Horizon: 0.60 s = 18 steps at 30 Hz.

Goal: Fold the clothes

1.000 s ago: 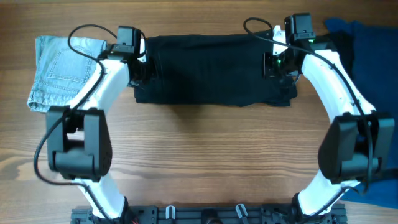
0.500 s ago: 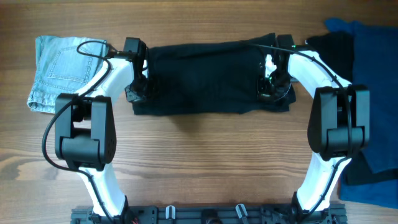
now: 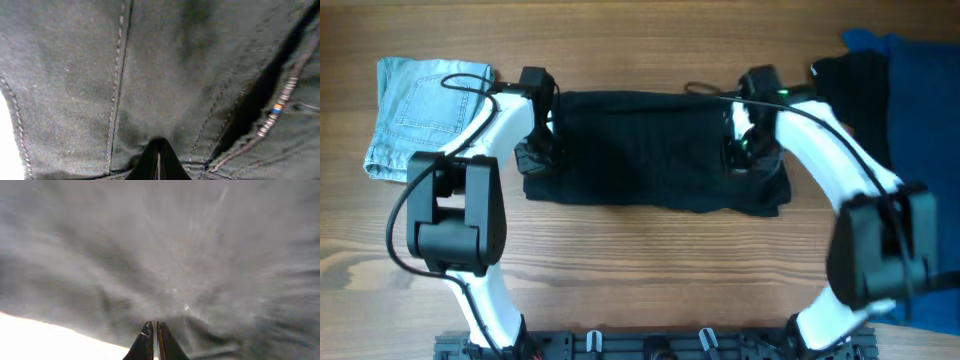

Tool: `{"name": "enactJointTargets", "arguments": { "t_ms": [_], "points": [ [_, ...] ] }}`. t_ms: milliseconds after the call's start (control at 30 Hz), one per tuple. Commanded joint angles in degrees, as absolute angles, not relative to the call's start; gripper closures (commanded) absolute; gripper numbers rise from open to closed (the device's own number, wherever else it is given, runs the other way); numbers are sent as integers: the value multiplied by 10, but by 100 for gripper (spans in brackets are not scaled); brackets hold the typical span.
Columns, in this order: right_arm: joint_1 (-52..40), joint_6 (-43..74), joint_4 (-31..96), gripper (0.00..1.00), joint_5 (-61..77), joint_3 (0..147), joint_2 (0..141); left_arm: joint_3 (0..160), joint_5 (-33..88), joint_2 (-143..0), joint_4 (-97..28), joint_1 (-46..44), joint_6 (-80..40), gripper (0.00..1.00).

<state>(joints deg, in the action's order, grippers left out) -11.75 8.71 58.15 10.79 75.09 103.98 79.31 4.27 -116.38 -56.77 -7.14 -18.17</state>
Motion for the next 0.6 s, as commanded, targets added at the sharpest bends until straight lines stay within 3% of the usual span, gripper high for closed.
{"name": "enactJointTargets", "arguments": {
  "t_ms": [0,200,400,567],
  "points": [
    [-117,76,527,96,99,755,951,839,32,-1091,-539,-69,-189,96],
    [-117,77,445,96,105,755,902,842,70,-1067,-457,-69,-189,90],
    [-117,51,374,96,104,755,986,840,70,-1095,-399,-69,-189,88],
    [-117,45,223,96,103,755,1102,840,68,-1133,-349,-69,-189,86]
  ]
}}
